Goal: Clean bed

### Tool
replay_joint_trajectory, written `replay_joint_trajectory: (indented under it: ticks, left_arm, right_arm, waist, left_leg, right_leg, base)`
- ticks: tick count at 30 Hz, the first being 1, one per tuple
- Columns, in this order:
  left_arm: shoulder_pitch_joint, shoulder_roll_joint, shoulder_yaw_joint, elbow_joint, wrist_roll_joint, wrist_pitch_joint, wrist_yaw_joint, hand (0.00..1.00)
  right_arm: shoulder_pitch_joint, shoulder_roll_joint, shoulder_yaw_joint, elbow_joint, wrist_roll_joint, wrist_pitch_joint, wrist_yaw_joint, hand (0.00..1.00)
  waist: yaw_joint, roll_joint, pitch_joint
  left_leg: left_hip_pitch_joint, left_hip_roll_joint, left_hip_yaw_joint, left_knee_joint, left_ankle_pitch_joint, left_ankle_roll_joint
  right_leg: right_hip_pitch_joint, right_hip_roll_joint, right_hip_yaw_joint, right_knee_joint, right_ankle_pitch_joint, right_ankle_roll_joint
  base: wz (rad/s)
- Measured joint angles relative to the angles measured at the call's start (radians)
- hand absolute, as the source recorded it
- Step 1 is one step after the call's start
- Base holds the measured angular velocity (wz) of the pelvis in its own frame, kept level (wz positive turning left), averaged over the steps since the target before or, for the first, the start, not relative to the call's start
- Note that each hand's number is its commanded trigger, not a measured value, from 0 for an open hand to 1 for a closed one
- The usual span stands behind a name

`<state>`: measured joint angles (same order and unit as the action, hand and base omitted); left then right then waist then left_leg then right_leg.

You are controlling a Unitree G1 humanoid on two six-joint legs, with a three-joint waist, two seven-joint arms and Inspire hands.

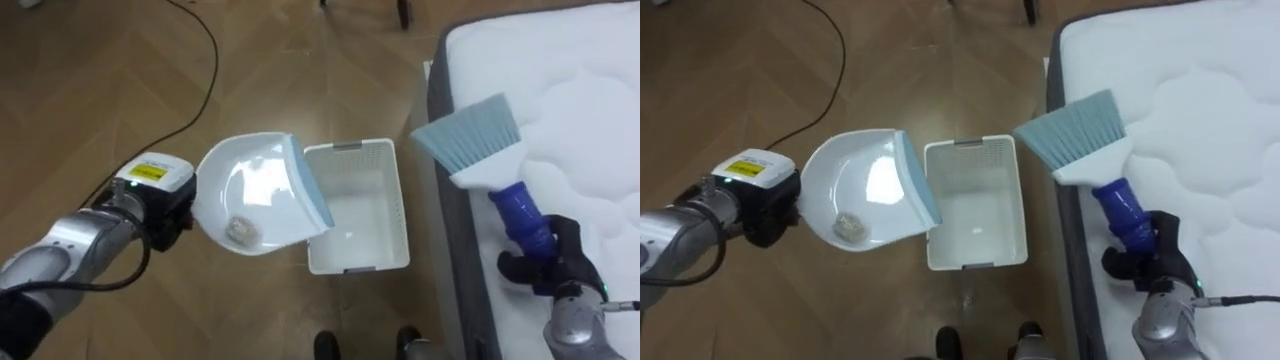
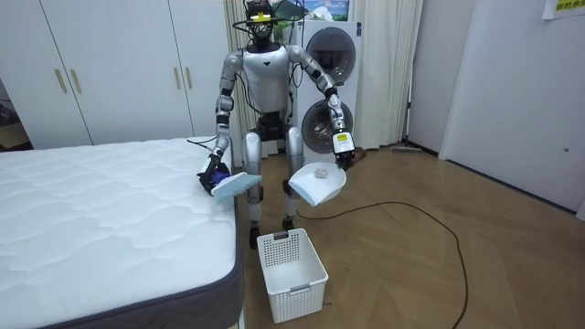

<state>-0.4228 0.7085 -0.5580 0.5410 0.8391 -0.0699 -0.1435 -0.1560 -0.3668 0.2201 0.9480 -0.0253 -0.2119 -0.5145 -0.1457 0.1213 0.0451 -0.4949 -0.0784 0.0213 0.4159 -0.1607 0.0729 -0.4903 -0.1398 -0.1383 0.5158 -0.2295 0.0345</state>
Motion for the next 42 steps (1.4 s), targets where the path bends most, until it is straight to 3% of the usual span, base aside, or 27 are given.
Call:
replay_joint_trajectory:
  ticks: [5, 12, 14, 21, 33, 42]
  left_arm:
    - [-0.021, 0.016, -0.043, 0.001, -0.002, 0.011, -0.02, 1.0]
    - [-0.024, 0.016, -0.114, 0.008, -0.001, 0.028, -0.08, 1.0]
    - [-0.026, 0.016, -0.116, 0.009, 0.0, 0.029, -0.108, 1.0]
    - [-0.053, 0.016, -0.136, 0.043, 0.008, 0.035, -0.152, 1.0]
    - [-0.063, 0.016, -0.155, 0.042, 0.028, 0.069, -0.216, 1.0]
    - [-0.076, 0.016, -0.155, 0.042, 0.029, 0.069, -0.222, 1.0]
  right_arm:
    - [-0.008, 0.001, 0.035, 0.022, 0.016, -0.018, -0.029, 0.0]
    - [-0.01, 0.003, 0.053, 0.044, 0.019, -0.037, -0.072, 0.0]
    - [-0.016, 0.003, 0.056, 0.045, 0.019, -0.04, -0.079, 0.0]
    - [-0.02, 0.009, 0.074, 0.054, 0.019, -0.069, -0.116, 0.0]
    - [-0.01, 0.017, 0.095, 0.039, 0.021, -0.076, -0.133, 0.0]
    - [-0.004, 0.017, 0.113, 0.033, 0.021, -0.079, -0.151, 0.0]
  waist:
    - [-0.021, 0.0, 0.0001]
    - [-0.044, -0.005, 0.0039]
    - [-0.045, -0.01, 0.0083]
    - [-0.057, -0.009, 0.0103]
    - [-0.071, -0.008, 0.0106]
    - [-0.071, 0.001, 0.0089]
  left_leg:
    - [0.002, 0.004, 0.027, -0.003, 0.001, 0.002]
    - [0.001, 0.003, 0.064, -0.005, 0.004, 0.012]
    - [-0.004, 0.003, 0.078, -0.003, 0.003, 0.016]
    - [-0.044, 0.017, 0.114, 0.017, 0.002, 0.02]
    - [-0.062, 0.025, 0.116, 0.03, -0.001, 0.023]
    - [-0.066, 0.027, 0.117, 0.036, -0.001, 0.023]
  right_leg:
    - [-0.001, -0.01, 0.003, 0.001, 0.0, 0.0]
    - [-0.008, -0.027, -0.001, 0.024, -0.012, 0.005]
    - [-0.023, -0.032, 0.0, 0.041, -0.016, 0.004]
    - [-0.062, -0.031, -0.001, 0.064, -0.017, 0.003]
    - [-0.068, -0.029, -0.005, 0.057, -0.017, 0.002]
    - [-0.07, -0.031, -0.01, 0.06, -0.014, -0.001]
  base:
    - [0.0]
    - [0.06]
    - [-0.04]
    - [0.02]
    - [0.01]
    - [0.0]
